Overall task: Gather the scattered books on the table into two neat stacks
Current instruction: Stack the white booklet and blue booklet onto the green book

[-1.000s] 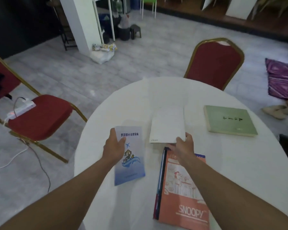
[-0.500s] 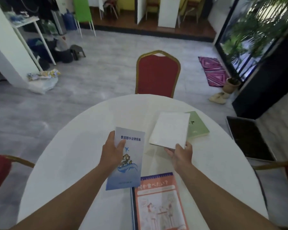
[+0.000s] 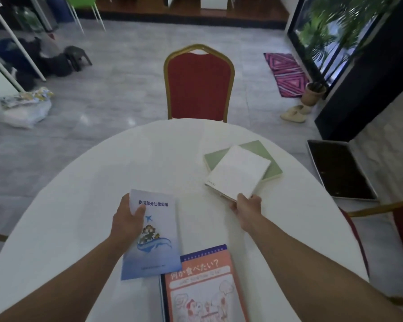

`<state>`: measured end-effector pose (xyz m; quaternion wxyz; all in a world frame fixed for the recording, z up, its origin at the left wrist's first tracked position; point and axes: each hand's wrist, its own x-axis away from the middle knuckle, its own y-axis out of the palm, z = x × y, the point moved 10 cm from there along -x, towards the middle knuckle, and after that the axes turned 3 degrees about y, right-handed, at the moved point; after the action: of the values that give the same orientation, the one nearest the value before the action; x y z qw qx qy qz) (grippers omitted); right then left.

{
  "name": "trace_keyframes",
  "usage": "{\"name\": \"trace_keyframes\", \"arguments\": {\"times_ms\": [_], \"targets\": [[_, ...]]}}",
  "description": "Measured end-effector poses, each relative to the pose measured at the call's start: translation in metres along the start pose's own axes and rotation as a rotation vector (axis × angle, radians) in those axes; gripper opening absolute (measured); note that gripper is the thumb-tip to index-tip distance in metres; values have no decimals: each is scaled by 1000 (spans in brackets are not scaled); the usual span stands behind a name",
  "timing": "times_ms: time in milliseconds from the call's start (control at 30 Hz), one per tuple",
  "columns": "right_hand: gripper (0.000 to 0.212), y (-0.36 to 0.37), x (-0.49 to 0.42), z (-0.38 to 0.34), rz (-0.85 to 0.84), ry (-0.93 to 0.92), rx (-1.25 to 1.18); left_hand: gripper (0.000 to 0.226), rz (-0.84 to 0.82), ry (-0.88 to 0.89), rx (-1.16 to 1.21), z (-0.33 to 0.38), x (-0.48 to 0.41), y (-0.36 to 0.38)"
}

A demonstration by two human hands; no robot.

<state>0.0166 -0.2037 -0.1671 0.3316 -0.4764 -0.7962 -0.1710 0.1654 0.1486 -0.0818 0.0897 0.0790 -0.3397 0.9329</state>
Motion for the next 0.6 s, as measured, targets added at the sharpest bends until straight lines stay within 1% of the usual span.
{"name": "trace_keyframes", "arguments": {"times_ms": [33,100,200,233,300,367,467,533,600], "targets": [[35,2,-2,3,-1,20,68,37,-4,-32,-20,-9,-2,2],[29,10,0,4,-22,60,103,41,-14,-86,-55,-24,-4,5],[51,21,-3,5,-33,100,116,44,-35,-120,-77,-37,-4,10],[54,25,-4,7,-35,117,111,44,-38,-127,-83,-40,-4,11],[54,30,-4,9,-37,142,137,43,-42,-134,-88,-42,-6,12],[56,34,-3,10,-45,144,192,40,-49,-117,-69,-37,-10,13],[64,33,-1,12,-71,154,223,32,-75,-37,40,-14,-16,18],[70,32,5,14,-124,172,268,26,-101,26,136,12,-21,23],[74,35,16,14,-216,174,345,21,-127,90,218,43,-24,28]]}}
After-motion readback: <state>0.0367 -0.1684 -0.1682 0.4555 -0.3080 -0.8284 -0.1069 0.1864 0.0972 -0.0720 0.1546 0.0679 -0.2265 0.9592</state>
